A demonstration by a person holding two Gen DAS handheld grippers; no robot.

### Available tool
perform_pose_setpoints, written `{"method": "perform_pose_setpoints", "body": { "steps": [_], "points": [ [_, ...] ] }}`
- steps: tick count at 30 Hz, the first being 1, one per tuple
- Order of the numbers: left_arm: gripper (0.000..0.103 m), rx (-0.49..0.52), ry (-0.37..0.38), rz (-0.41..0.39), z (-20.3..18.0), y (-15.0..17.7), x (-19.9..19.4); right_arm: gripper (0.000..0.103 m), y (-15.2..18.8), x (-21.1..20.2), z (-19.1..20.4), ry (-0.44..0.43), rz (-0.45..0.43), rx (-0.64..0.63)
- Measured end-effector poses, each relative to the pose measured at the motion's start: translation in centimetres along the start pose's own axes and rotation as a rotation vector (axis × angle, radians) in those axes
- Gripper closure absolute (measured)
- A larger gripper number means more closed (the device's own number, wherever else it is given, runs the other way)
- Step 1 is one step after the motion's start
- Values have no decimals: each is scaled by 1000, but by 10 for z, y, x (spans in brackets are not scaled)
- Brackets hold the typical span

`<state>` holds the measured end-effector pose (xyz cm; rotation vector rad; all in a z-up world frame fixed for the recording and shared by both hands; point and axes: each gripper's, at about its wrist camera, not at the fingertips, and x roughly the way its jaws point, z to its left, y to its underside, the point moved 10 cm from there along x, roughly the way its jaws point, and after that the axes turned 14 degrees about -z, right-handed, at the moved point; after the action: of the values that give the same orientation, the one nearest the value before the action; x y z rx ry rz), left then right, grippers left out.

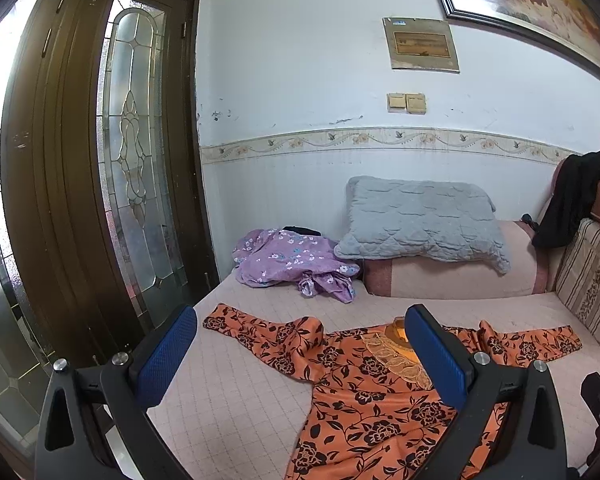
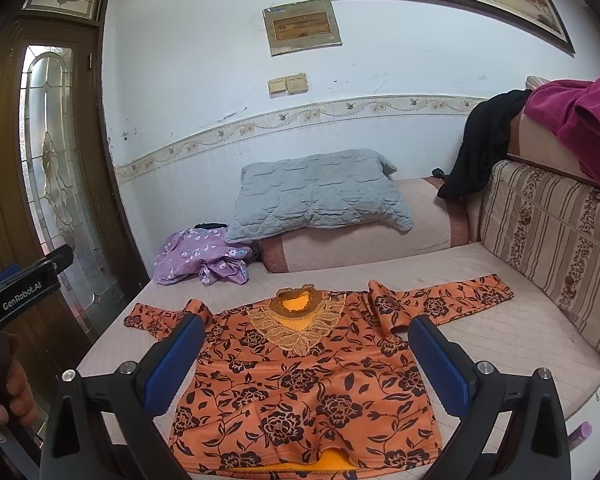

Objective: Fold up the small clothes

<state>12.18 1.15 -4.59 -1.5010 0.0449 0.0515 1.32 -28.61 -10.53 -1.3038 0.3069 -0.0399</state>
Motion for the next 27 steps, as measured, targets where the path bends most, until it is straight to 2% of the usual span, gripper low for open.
{"method": "perform_pose_setpoints", "body": {
  "steps": [27],
  "points": [
    [0, 5, 11, 31, -2, 10, 9, 0, 5, 8, -2, 11, 21, -10]
  ]
}}
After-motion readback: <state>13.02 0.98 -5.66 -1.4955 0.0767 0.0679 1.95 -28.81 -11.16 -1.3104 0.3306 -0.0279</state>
